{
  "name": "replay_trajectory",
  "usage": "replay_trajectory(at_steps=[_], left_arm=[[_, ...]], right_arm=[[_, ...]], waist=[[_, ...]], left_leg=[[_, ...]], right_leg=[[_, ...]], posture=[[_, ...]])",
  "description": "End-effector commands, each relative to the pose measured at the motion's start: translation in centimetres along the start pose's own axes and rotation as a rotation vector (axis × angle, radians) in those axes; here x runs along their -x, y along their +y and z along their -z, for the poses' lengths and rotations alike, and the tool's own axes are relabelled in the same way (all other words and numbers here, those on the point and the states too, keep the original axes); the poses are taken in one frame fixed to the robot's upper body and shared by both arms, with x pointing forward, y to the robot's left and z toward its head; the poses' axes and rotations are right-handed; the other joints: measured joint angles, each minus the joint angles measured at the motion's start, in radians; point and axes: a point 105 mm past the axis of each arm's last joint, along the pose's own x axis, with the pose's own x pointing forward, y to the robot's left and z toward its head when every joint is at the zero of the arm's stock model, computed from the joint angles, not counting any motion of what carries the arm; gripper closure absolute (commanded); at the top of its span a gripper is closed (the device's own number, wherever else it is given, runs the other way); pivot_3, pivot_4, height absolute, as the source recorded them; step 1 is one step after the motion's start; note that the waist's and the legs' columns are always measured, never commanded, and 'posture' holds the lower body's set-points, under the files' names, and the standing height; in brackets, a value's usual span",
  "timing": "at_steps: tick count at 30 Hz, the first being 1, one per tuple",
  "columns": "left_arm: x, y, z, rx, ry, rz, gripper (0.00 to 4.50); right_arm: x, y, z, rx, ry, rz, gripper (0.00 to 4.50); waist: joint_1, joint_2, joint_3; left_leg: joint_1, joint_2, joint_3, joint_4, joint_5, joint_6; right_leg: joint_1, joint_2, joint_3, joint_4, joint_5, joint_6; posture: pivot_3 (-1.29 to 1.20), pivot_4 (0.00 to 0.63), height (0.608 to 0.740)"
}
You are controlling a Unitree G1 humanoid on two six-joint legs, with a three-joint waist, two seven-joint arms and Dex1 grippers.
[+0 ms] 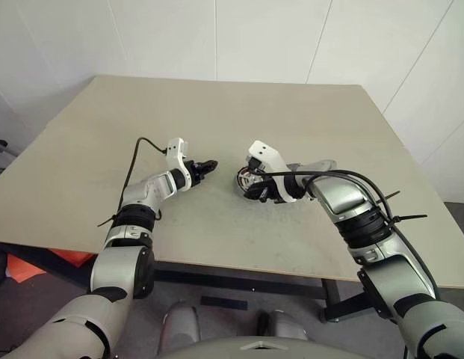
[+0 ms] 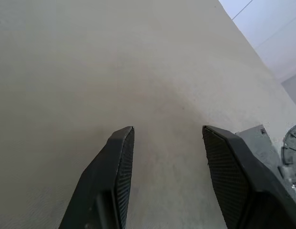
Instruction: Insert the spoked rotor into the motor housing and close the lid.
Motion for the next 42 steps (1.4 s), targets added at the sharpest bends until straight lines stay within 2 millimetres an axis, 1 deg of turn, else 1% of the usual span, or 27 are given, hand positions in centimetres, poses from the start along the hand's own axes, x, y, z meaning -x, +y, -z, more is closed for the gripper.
replay_trajectory(at_steps=[1, 7, 9, 11, 13, 15, 17, 20, 23, 25, 26, 28, 29, 30, 31, 32, 34, 35, 36, 38, 39, 42], left_arm=[[0.2, -0.4, -1.3, -0.017, -0.044, 0.014, 2.08], [0.2, -0.4, -1.3, -0.015, -0.042, 0.012, 2.08], [0.2, -0.3, -1.2, -0.015, -0.041, 0.011, 2.08], [0.1, -0.3, -1.2, -0.015, -0.040, 0.011, 2.08], [0.1, -0.4, -1.2, -0.017, -0.039, 0.014, 2.08], [0.1, -0.3, -1.2, -0.017, -0.040, 0.015, 2.08], [0.0, -0.4, -1.3, -0.018, -0.041, 0.018, 2.08], [0.1, -0.5, -1.3, -0.022, -0.040, 0.023, 2.08], [0.0, -0.9, -1.3, -0.046, -0.031, 0.046, 2.08], [0.0, -1.2, -1.2, -0.058, -0.012, 0.071, 2.08], [0.1, -1.6, -1.3, -0.071, -0.005, 0.098, 2.08], [0.1, -2.2, -1.4, -0.094, 0.004, 0.139, 2.08], [0.2, -2.5, -1.5, -0.113, 0.010, 0.161, 2.08], [0.3, -2.7, -1.6, -0.130, 0.017, 0.178, 2.08], [0.3, -2.9, -1.6, -0.141, 0.023, 0.190, 2.08], [0.4, -3.0, -1.6, -0.151, 0.026, 0.200, 2.08], [0.4, -3.1, -1.6, -0.166, 0.029, 0.208, 2.08], [0.4, -3.0, -1.6, -0.168, 0.030, 0.208, 2.08], [0.4, -3.0, -1.6, -0.168, 0.032, 0.206, 2.08], [0.4, -2.9, -1.6, -0.168, 0.035, 0.203, 2.08], [0.3, -2.9, -1.6, -0.169, 0.036, 0.203, 2.08], [0.3, -3.0, -1.6, -0.170, 0.039, 0.205, 2.08]], right_arm=[[0.4, 0.3, -1.7, 0.050, -0.051, 0.006, 2.67], [1.7, 2.0, -3.6, 0.098, -0.119, -0.058, 0.59], [2.3, 2.7, -4.6, 0.114, -0.160, -0.076, 0.01], [2.7, 3.0, -5.5, 0.132, -0.205, -0.078, 0.01], [3.4, 2.7, -7.1, 0.161, -0.297, -0.032, 0.01], [4.2, 1.5, -8.6, 0.168, -0.383, 0.048, 0.01], [5.1, -0.4, -9.0, 0.204, -0.411, 0.169, 0.01], [6.8, -3.8, -8.5, 0.236, -0.405, 0.374, 0.01], [9.2, -6.8, -7.2, 0.236, -0.382, 0.543, 0.01], [10.8, -8.4, -6.1, 0.240, -0.352, 0.640, 0.01], [12.1, -9.3, -5.4, 0.218, -0.349, 0.694, 0.19], [14.0, -10.3, -4.7, 0.175, -0.361, 0.757, 0.57], [15.2, -10.8, -4.3, 0.148, -0.372, 0.793, 0.87], [16.2, -11.2, -3.9, 0.123, -0.383, 0.823, 1.28], [16.9, -11.4, -3.6, 0.106, -0.390, 0.844, 1.61], [17.6, -11.6, -3.1, 0.088, -0.389, 0.868, 1.94], [18.2, -11.8, -2.0, 0.057, -0.377, 0.892, 2.71], [18.1, -11.8, -1.0, 0.036, -0.361, 0.890, 3.07], [17.5, -11.5, 0.0, 0.018, -0.337, 0.868, 3.45], [15.7, -10.8, 2.2, -0.014, -0.276, 0.817, 4.12], [15.1, -10.5, 2.9, -0.022, -0.251, 0.804, 4.12], [12.1, -9.5, 5.8, -0.096, -0.200, 0.741, 4.12]], waist=[[0.001, 0.000, 0.000], [0.002, 0.000, 0.000], [0.003, 0.000, 0.000], [0.003, 0.000, 0.000], [0.003, 0.000, 0.000], [0.002, 0.000, 0.000], [0.002, 0.000, 0.000], [0.006, 0.000, 0.000], [0.007, 0.000, 0.000], [0.007, 0.000, 0.000], [0.006, 0.000, 0.000], [0.005, 0.000, 0.000], [0.004, 0.000, 0.000], [0.004, 0.000, 0.000], [0.002, 0.000, 0.000], [0.002, 0.000, 0.000], [0.002, 0.000, 0.000], [0.002, 0.000, 0.000], [0.002, 0.000, 0.000], [0.003, 0.000, 0.000], [0.003, 0.000, 0.000], [0.001, 0.000, 0.000]], left_leg=[[0.000, 0.000, 0.000, 0.000, 0.000, 0.000], [0.000, 0.000, 0.000, 0.000, 0.002, -0.003], [0.000, 0.000, 0.000, 0.000, 0.002, -0.003], [0.000, 0.000, 0.000, 0.000, 0.002, -0.004], [0.000, 0.000, 0.000, 0.000, 0.003, -0.004], [0.000, 0.000, 0.000, 0.000, 0.003, -0.005], [0.000, 0.000, 0.000, 0.000, 0.003, -0.006], [0.000, -0.001, 0.000, 0.000, 0.003, -0.006], [0.000, -0.001, 0.000, 0.000, 0.003, -0.006], [0.000, -0.001, 0.000, 0.000, 0.003, -0.006], [0.000, -0.001, 0.000, 0.000, 0.003, -0.006], [0.000, -0.001, 0.000, -0.001, 0.003, -0.006], [0.000, -0.001, 0.000, -0.001, 0.003, -0.006], [0.000, -0.001, 0.000, -0.001, 0.003, -0.005], [0.000, -0.001, 0.000, -0.001, 0.003, -0.005], [0.000, -0.001, 0.000, -0.001, 0.003, -0.005], [0.000, -0.001, 0.000, -0.001, 0.003, -0.005], [0.001, -0.001, 0.000, -0.001, 0.003, -0.005], [0.001, -0.001, 0.000, -0.001, 0.003, -0.005], [0.002, -0.001, 0.000, -0.001, 0.003, -0.005], [0.003, -0.001, 0.000, -0.001, 0.003, -0.005], [0.003, -0.001, 0.000, -0.001, 0.003, -0.005]], right_leg=[[0.000, 0.000, 0.000, 0.000, 0.000, 0.000], [0.000, 0.000, 0.000, 0.000, 0.000, 0.000], [0.000, 0.000, 0.000, 0.000, 0.000, 0.000], [0.000, 0.000, 0.000, 0.000, 0.000, 0.000], [0.000, 0.000, 0.000, 0.000, 0.000, 0.000], [0.000, 0.000, 0.000, 0.001, 0.000, 0.000], [0.000, 0.000, 0.000, 0.001, 0.000, 0.000], [0.000, 0.000, 0.000, 0.001, 0.000, 0.000], [0.001, -0.001, 0.000, 0.000, 0.000, 0.000], [0.001, 0.000, 0.000, 0.000, 0.000, 0.000], [0.001, 0.000, 0.000, 0.000, 0.000, 0.000], [0.001, 0.000, 0.000, -0.001, 0.000, 0.000], [0.000, 0.000, 0.000, -0.001, 0.000, 0.000], [0.000, 0.000, 0.000, -0.001, 0.000, 0.000], [0.000, 0.000, 0.000, 0.000, 0.000, 0.000], [0.000, 0.000, 0.000, 0.000, 0.000, 0.000], [0.000, 0.000, 0.000, 0.000, 0.000, 0.000], [0.000, 0.000, 0.000, 0.000, 0.000, 0.000], [0.001, 0.000, 0.000, 0.000, 0.000, 0.000], [0.002, 0.000, 0.000, 0.000, 0.000, 0.000], [0.003, 0.000, 0.000, 0.000, 0.000, 0.000], [0.003, 0.000, 0.000, 0.000, 0.000, 0.000]], posture=[[0.00, 0.000, 0.740], [0.00, 0.000, 0.740], [0.00, 0.000, 0.740], [0.00, 0.000, 0.740], [0.00, 0.000, 0.740], [0.00, 0.000, 0.740], [0.00, 0.000, 0.740], [0.00, 0.000, 0.740], [0.00, 0.000, 0.740], [0.00, 0.000, 0.740], [0.00, 0.000, 0.740], [0.00, 0.000, 0.740], [0.00, 0.000, 0.740], [0.00, 0.000, 0.740], [0.00, 0.000, 0.740], [0.00, 0.000, 0.740], [0.00, 0.000, 0.740], [0.00, 0.000, 0.740], [0.00, 0.000, 0.740], [0.00, 0.000, 0.740], [0.00, 0.000, 0.740], [0.00, 0.000, 0.740]])
